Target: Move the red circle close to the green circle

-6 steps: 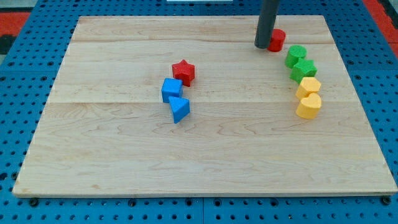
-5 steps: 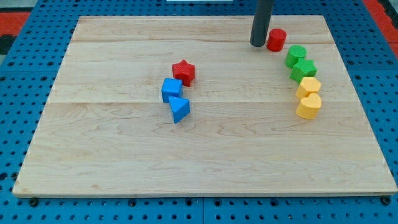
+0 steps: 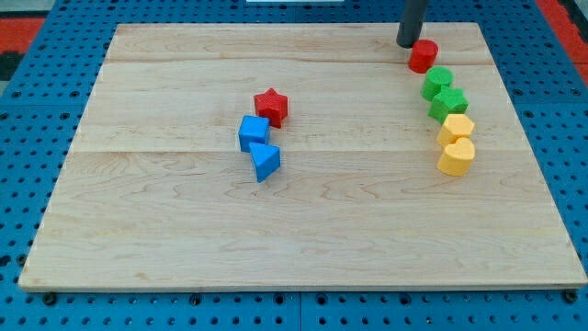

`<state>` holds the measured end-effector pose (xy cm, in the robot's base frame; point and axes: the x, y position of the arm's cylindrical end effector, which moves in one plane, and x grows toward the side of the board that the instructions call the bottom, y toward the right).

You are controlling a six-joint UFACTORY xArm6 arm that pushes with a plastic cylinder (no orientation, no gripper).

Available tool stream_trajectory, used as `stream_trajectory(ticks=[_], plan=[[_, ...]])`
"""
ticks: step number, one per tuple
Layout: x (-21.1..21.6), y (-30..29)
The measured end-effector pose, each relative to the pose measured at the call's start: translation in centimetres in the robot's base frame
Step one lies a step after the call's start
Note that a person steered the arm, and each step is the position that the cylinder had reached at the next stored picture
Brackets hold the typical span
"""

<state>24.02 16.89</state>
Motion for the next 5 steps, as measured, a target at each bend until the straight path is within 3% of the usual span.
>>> stream_trajectory(ticks=[2,3,4,5], plan=[[0.9,2.2],[-1.2,-3.0],[-2.6,-12.8],[2.7,-20.2]])
